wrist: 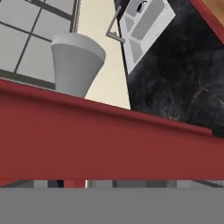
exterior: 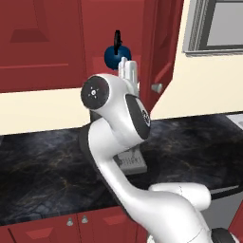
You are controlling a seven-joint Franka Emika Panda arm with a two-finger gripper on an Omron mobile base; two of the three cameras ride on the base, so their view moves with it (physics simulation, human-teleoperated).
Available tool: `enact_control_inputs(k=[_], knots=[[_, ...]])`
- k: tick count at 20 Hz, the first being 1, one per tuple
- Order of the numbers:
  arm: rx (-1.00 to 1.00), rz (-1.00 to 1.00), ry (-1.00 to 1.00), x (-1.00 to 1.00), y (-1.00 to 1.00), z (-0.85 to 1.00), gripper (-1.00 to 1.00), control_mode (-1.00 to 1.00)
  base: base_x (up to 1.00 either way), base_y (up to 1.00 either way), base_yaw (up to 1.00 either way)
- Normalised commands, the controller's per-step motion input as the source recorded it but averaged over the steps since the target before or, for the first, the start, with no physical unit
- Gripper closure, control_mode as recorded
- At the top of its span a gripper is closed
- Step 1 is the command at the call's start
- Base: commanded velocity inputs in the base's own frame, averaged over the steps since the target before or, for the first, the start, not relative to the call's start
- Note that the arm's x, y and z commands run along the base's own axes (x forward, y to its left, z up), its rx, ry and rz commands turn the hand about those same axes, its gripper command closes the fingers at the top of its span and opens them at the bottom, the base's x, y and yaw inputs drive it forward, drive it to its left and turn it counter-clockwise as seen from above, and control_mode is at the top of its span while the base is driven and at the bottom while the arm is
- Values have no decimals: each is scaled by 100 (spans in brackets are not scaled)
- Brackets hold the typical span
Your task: Open the cabinet, pick the kettle from the cabinet, and place it in the sink.
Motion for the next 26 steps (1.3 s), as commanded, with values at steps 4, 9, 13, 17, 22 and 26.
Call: enact_control_inputs(k=[4, 9, 13, 17, 22, 26], knots=[[2, 0, -4, -48, -49, 0, -100, -100, 0, 0, 0], [1, 0, -1, -46, -57, 0, -100, -100, 0, 0, 0], [1, 0, 0, -43, -61, 1, -100, -100, 0, 0, 0], [0, -1, 0, -40, -60, 4, -100, -100, 0, 0, 0], [0, 0, 0, -35, -58, 6, -100, -100, 0, 0, 0], [0, 0, 0, -33, -60, 7, -100, -100, 0, 0, 0]])
